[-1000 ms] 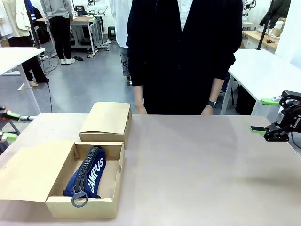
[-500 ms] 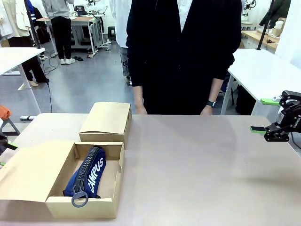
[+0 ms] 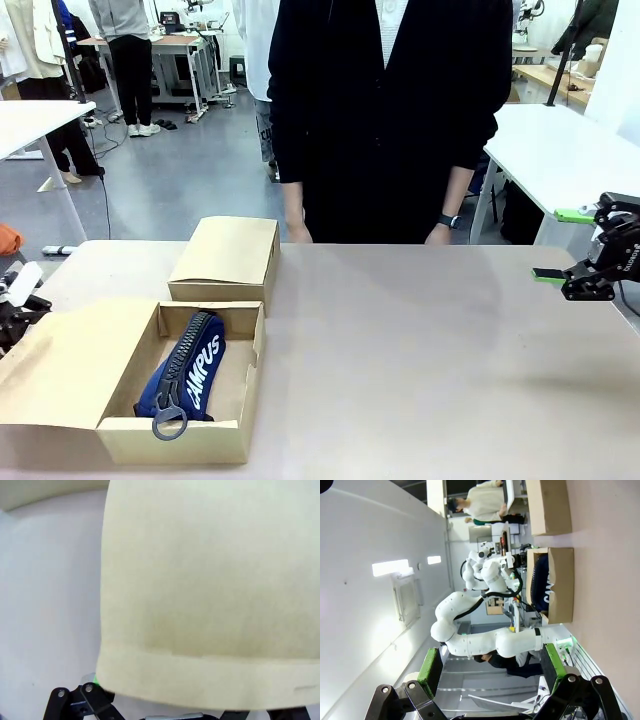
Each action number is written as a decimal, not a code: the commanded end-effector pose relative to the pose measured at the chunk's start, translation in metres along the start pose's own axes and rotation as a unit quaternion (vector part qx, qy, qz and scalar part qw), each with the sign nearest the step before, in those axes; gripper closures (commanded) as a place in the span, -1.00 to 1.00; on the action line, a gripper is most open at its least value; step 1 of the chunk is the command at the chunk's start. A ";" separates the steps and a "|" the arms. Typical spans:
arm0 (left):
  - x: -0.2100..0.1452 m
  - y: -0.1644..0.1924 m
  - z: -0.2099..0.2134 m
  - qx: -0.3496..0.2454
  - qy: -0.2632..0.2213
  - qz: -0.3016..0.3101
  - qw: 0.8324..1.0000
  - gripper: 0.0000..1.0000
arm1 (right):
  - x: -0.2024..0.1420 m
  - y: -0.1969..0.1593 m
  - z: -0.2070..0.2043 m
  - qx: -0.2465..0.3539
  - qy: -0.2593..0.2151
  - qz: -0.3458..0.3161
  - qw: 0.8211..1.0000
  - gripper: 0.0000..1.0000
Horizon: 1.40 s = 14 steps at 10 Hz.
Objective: Place items inside the box.
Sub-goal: Close the lid of the Mailer Box closest to the robot.
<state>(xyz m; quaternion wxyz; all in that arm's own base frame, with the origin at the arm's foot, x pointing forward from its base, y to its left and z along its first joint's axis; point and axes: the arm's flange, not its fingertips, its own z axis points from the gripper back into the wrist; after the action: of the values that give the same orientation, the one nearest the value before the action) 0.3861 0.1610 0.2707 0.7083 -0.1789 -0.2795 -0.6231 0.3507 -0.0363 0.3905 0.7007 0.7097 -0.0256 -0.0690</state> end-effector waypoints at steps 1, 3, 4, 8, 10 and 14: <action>0.013 -0.010 0.002 -0.002 -0.073 0.000 0.997 -1.00 | -0.004 0.003 0.001 -0.004 0.003 -0.007 1.000 -1.00; 0.034 -0.021 0.008 -0.021 -0.140 -0.011 0.990 -1.00 | -0.004 0.003 0.001 -0.004 0.003 -0.007 1.000 -1.00; 0.045 -0.024 0.011 -0.016 -0.165 -0.011 0.986 -1.00 | -0.004 0.003 0.001 -0.004 0.003 -0.007 1.000 -1.00; 0.104 -0.053 0.042 0.018 -0.244 -0.018 0.969 -1.00 | -0.004 0.003 0.001 -0.004 0.003 -0.007 1.000 -1.00; 0.135 -0.072 0.060 0.052 -0.237 -0.012 0.970 -1.00 | -0.004 0.003 0.001 -0.004 0.003 -0.007 1.000 -1.00; 0.184 -0.092 0.065 0.035 -0.270 -0.049 0.961 -1.00 | -0.004 0.003 0.001 -0.004 0.003 -0.007 1.000 -1.00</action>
<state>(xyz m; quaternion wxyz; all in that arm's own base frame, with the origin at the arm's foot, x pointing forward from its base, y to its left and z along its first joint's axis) 0.3331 0.0755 0.4454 0.5899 -0.2842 -0.4856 -0.5792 0.3506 -0.0367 0.3906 0.7008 0.7095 -0.0260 -0.0692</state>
